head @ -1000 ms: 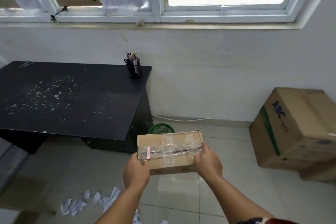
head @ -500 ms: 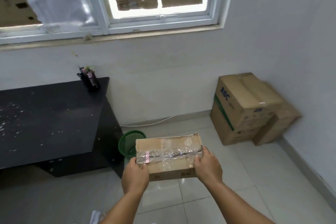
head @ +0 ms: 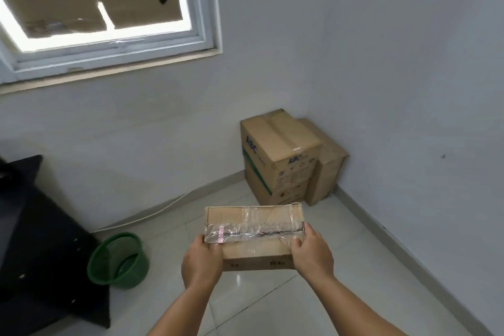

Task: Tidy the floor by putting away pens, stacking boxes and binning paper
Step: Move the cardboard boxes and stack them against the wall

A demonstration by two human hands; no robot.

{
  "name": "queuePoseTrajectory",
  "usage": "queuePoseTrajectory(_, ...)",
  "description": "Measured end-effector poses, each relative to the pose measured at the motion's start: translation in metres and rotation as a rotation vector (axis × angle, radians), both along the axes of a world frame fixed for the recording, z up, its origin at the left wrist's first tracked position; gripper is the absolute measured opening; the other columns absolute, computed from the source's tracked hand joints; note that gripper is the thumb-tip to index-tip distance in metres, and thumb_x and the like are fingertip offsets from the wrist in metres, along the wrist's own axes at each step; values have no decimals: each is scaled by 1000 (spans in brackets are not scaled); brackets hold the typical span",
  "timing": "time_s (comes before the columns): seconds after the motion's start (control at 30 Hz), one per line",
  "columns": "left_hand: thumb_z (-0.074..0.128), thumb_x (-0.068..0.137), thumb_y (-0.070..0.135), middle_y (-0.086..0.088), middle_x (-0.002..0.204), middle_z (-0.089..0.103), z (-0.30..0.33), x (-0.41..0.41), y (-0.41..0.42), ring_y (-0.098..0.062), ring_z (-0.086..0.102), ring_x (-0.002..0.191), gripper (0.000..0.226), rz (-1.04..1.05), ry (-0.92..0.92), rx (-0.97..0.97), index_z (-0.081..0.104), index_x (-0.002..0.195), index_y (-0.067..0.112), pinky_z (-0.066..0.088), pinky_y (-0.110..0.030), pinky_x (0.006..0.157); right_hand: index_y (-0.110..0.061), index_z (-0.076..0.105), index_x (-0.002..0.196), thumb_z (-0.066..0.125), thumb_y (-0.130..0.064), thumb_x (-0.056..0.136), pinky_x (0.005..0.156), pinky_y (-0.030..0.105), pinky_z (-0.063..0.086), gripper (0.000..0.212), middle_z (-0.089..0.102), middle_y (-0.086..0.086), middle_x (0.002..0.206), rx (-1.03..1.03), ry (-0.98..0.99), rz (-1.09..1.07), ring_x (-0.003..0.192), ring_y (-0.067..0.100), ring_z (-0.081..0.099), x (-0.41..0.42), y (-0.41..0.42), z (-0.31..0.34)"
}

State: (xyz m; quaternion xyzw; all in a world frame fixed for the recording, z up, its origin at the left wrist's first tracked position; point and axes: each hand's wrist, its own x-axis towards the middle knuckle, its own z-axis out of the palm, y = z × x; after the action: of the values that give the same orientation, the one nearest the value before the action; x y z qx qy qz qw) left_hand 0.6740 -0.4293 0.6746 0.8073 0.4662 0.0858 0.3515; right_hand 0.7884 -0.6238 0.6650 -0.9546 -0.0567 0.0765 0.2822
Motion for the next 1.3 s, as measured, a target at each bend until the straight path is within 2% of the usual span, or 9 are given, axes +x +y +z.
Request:
queuePoseTrajectory(0.13,49,88,25,2,87,63,-1,59,-46,-20,57,77,12,-45,0,-8,53,99,28,47,-32,65,-16,40,146,41,-31,96,89,32,47,52,55,3,133,-10,4,-30,116,21,55,52,-51,2)
queuePoseTrajectory(0.33,48,89,23,2,83,59,2,139,-108,-21,54,75,8,-98,-12,-28,47,93,30,41,-32,62,-19,46,138,41,-32,96,72,27,44,44,59,2,120,-39,6,-84,103,19,59,119,-117,-2)
queuePoseTrajectory(0.47,49,88,23,1,86,61,0,175,-129,-22,56,77,9,-124,-3,-20,47,93,31,45,-33,65,-19,41,143,41,-32,97,72,24,42,47,58,1,125,-33,18,-108,106,18,58,152,-140,-6)
queuePoseTrajectory(0.7,48,90,23,1,86,59,-8,260,-142,-23,56,78,18,-172,24,7,55,106,22,47,-33,65,-21,41,143,41,-34,98,70,24,41,47,58,0,124,-5,47,-153,105,17,58,222,-158,-15)
queuePoseTrajectory(0.83,48,92,21,4,90,56,-13,325,-147,-18,50,78,29,-207,17,-7,56,119,20,40,-30,63,-23,44,140,41,-35,97,69,26,48,44,61,-1,119,-4,65,-186,96,16,59,278,-165,-21)
queuePoseTrajectory(0.93,47,93,19,-1,102,63,-13,375,-146,-17,48,80,33,-227,9,-28,55,124,19,39,-30,65,-20,40,142,41,-34,99,79,29,47,45,57,3,128,-18,86,-205,108,20,58,323,-168,-16)
queuePoseTrajectory(1.13,42,95,18,-2,110,64,-19,465,-139,-25,58,97,38,-274,20,-76,53,130,25,49,-34,75,-19,36,145,40,-33,97,80,32,48,50,56,7,128,-57,134,-249,110,25,58,409,-171,-17)
queuePoseTrajectory(1.2,42,95,16,-2,113,65,-20,490,-142,-25,58,102,39,-293,20,-69,52,132,25,48,-34,79,-18,36,145,41,-32,96,85,36,50,51,56,8,128,-54,154,-276,112,27,58,430,-172,-21)
queuePoseTrajectory(1.3,41,96,16,-2,117,64,-24,525,-146,-26,57,107,39,-295,23,-64,52,133,25,45,-33,82,-19,42,139,43,-33,94,83,40,54,47,60,6,118,-51,193,-309,104,26,60,458,-177,-30)
